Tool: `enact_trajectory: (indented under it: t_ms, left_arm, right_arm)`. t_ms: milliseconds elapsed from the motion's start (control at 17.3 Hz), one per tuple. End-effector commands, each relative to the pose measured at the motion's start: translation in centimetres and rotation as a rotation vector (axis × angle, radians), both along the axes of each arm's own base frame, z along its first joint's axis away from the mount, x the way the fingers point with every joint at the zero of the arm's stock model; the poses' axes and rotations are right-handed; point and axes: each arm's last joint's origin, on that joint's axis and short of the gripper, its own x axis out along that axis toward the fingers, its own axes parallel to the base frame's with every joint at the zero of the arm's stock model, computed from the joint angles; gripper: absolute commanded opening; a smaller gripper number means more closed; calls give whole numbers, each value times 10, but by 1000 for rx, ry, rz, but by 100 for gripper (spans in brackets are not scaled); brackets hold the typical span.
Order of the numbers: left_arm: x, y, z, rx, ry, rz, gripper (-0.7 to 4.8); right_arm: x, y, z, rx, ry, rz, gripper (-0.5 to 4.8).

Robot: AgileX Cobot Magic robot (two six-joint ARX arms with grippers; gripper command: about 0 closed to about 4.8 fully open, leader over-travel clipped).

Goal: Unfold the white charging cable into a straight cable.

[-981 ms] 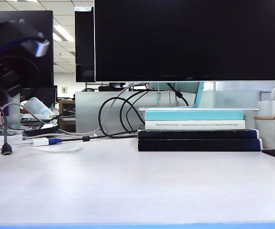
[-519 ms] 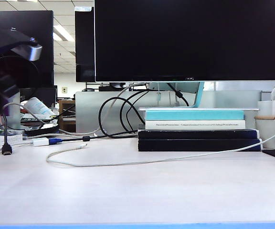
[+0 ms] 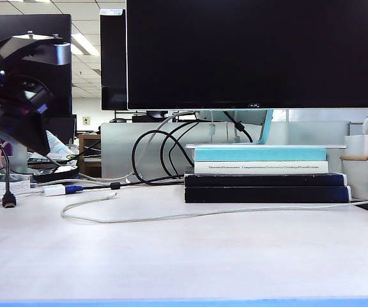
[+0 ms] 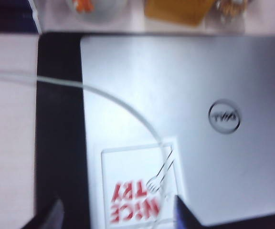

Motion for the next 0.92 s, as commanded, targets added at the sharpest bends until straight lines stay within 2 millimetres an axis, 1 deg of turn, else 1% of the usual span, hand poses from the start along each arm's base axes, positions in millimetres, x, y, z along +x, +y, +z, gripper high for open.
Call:
enact_trajectory:
  t_ms: [58,173,231,289,346,462,519,577,635,692,750,808,866,923]
  left_arm:
    - [-9,2,2,-64,70,9,313]
    - [-18,7,6,-64,106,29,312]
    - [-24,10,9,-63,110,42,311]
    - [-30,16,14,-62,93,81,310]
    - [-35,23,21,-65,65,125,310]
    - [-57,46,46,-126,-72,200,310]
    - [-67,55,54,-153,-127,228,309]
    - [-73,60,58,-173,-147,231,309]
    - [-83,68,61,-225,-184,226,309]
    - [-97,82,54,-246,-225,305,308]
    - [-102,88,49,-298,-235,343,308]
    - [-106,92,47,-343,-242,346,308]
    - [-109,96,44,-365,-253,360,298]
    - [-110,96,43,-364,-256,370,288]
  right_arm:
    - [-9,5,-5,145,84,-5,314]
    - [-16,7,-10,187,164,6,314]
    - [-19,8,-10,204,174,13,314]
    - [-23,10,-7,222,148,16,313]
    - [-29,12,-2,222,106,28,300]
    - [-54,18,14,193,-43,50,265]
    - [-59,19,17,185,-72,53,265]
    - [-60,20,18,183,-81,54,265]
    - [-62,21,21,194,-117,77,265]
    - [-70,26,31,270,-242,161,264]
    - [-74,28,38,278,-334,156,260]
    - [-80,29,46,265,-428,156,242]
    - [-88,31,55,238,-536,183,229]
    - [-96,33,61,218,-612,208,229]
